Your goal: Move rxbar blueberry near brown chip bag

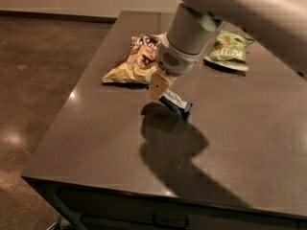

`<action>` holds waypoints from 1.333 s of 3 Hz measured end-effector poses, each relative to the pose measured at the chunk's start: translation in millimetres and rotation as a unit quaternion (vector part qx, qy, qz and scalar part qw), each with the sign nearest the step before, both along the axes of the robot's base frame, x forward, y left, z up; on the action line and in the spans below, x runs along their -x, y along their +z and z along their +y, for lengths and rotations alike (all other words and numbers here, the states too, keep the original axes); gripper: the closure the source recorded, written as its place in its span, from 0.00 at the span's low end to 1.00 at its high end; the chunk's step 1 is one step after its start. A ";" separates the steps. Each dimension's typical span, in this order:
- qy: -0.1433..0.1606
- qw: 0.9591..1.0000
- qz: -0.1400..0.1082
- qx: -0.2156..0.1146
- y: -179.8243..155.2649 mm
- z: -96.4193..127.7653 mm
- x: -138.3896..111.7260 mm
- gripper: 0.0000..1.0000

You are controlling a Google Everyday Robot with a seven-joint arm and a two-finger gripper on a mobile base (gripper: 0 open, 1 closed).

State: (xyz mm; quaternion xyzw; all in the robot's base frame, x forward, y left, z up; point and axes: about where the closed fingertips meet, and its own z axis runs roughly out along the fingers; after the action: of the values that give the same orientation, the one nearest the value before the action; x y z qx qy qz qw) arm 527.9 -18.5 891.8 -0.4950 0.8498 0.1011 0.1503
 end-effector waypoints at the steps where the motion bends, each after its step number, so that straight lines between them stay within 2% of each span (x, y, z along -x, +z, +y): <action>1: 0.009 1.000 -0.006 -0.002 -1.4 21.5 -24.2 1.00; 2: 0.006 1.000 -0.015 0.005 -5.4 28.7 -46.7 0.85; 3: 0.000 1.000 -0.020 0.011 -8.0 23.4 -59.9 0.62; 4: 0.001 1.000 -0.020 0.011 -8.2 24.3 -59.1 0.38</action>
Offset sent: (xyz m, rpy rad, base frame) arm 0.0765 0.0301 -0.0104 -0.0366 -0.0562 -0.0096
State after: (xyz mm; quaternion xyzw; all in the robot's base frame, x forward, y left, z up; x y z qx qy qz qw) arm 587.0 5.8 883.6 -0.4992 0.8473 0.0823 0.1616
